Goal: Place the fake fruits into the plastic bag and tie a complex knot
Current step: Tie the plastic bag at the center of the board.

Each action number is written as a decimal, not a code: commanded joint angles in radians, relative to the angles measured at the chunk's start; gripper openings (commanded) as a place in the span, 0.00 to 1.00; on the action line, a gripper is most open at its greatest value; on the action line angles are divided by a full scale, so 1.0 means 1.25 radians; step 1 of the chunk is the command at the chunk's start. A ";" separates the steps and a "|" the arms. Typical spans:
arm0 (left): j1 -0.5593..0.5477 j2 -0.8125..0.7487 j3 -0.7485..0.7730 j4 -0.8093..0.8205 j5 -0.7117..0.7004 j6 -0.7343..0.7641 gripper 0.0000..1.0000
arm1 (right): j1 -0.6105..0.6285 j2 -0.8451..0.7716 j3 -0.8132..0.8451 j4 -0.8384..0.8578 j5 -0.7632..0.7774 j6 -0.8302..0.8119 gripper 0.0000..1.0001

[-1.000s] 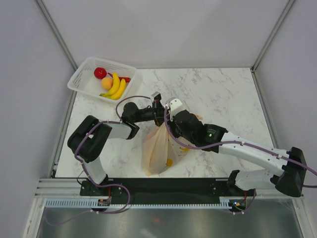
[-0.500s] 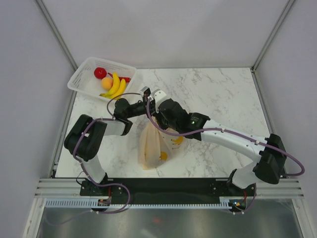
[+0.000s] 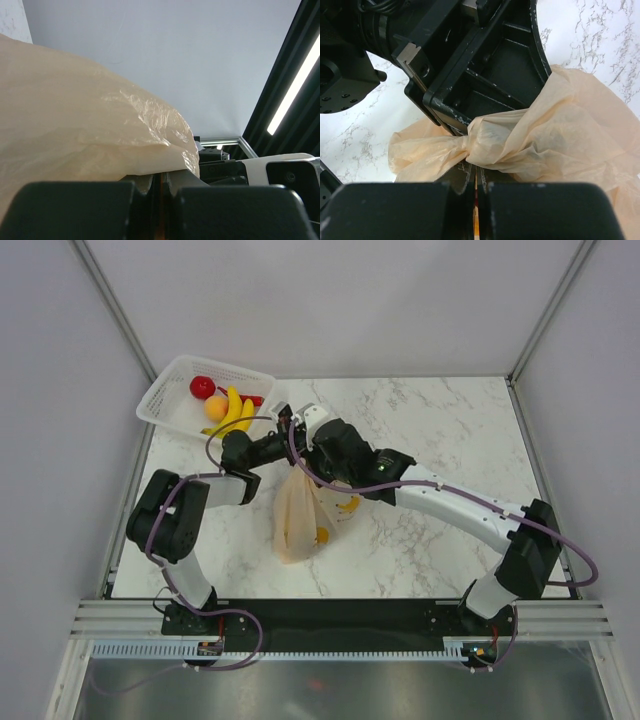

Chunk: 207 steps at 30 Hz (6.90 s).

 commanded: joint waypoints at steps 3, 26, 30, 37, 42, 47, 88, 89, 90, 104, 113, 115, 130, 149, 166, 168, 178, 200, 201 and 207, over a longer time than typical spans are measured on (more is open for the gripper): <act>-0.033 0.002 0.000 0.296 0.071 -0.034 0.05 | -0.040 -0.012 0.039 0.155 -0.026 -0.013 0.00; -0.093 0.125 -0.034 0.294 0.070 0.024 0.08 | -0.118 -0.190 -0.049 0.118 -0.074 -0.049 0.00; -0.099 0.153 -0.024 0.294 0.073 0.033 0.08 | -0.126 -0.208 -0.056 0.116 -0.075 -0.051 0.00; -0.101 0.173 -0.016 0.294 0.080 0.037 0.08 | -0.137 -0.239 -0.065 0.101 -0.079 -0.053 0.00; -0.109 0.147 -0.019 0.294 0.083 0.034 0.08 | -0.137 -0.260 -0.084 0.091 -0.099 -0.054 0.00; -0.110 0.121 -0.035 0.294 0.085 0.030 0.08 | -0.137 -0.272 -0.085 0.084 -0.131 -0.053 0.00; -0.141 0.086 -0.029 0.271 0.075 0.022 0.08 | -0.131 -0.356 -0.114 -0.130 -0.203 -0.119 0.90; -0.141 0.086 -0.029 0.271 0.076 0.022 0.08 | -0.128 -0.355 -0.113 -0.130 -0.192 -0.121 0.92; -0.141 0.086 -0.027 0.271 0.075 0.022 0.08 | -0.126 -0.347 -0.106 -0.131 -0.181 -0.119 0.93; -0.139 0.086 -0.029 0.271 0.075 0.024 0.08 | -0.018 -0.344 -0.068 -0.159 0.029 -0.143 0.98; -0.141 0.080 -0.034 0.271 0.076 0.025 0.08 | -0.016 -0.427 -0.136 -0.219 0.032 -0.081 0.95; -0.141 0.080 -0.035 0.271 0.076 0.026 0.08 | -0.018 -0.443 -0.152 -0.222 0.004 -0.063 0.92; -0.141 0.074 -0.035 0.271 0.077 0.025 0.07 | -0.064 -0.451 -0.225 -0.195 0.011 -0.032 0.01; -0.142 0.054 -0.029 0.270 0.091 0.014 0.08 | -0.150 -0.372 -0.193 -0.086 -0.169 -0.015 0.00; -0.154 0.028 -0.024 0.270 0.104 0.014 0.08 | -0.172 -0.337 -0.197 -0.048 -0.151 0.006 0.00; -0.154 0.022 -0.023 0.270 0.105 0.013 0.08 | -0.181 -0.341 -0.205 -0.043 -0.151 0.009 0.00; -0.181 0.018 -0.013 0.269 0.107 0.019 0.08 | -0.215 -0.353 -0.233 -0.029 -0.146 0.027 0.00; -0.258 0.135 0.076 0.294 0.076 0.004 0.09 | -0.247 -0.431 -0.355 -0.006 -0.140 0.065 0.00; -0.262 0.136 0.079 0.294 0.075 0.003 0.09 | -0.246 -0.434 -0.359 -0.008 -0.140 0.065 0.01; -0.267 0.148 0.085 0.294 0.067 0.004 0.09 | -0.248 -0.440 -0.383 -0.011 -0.131 0.076 0.00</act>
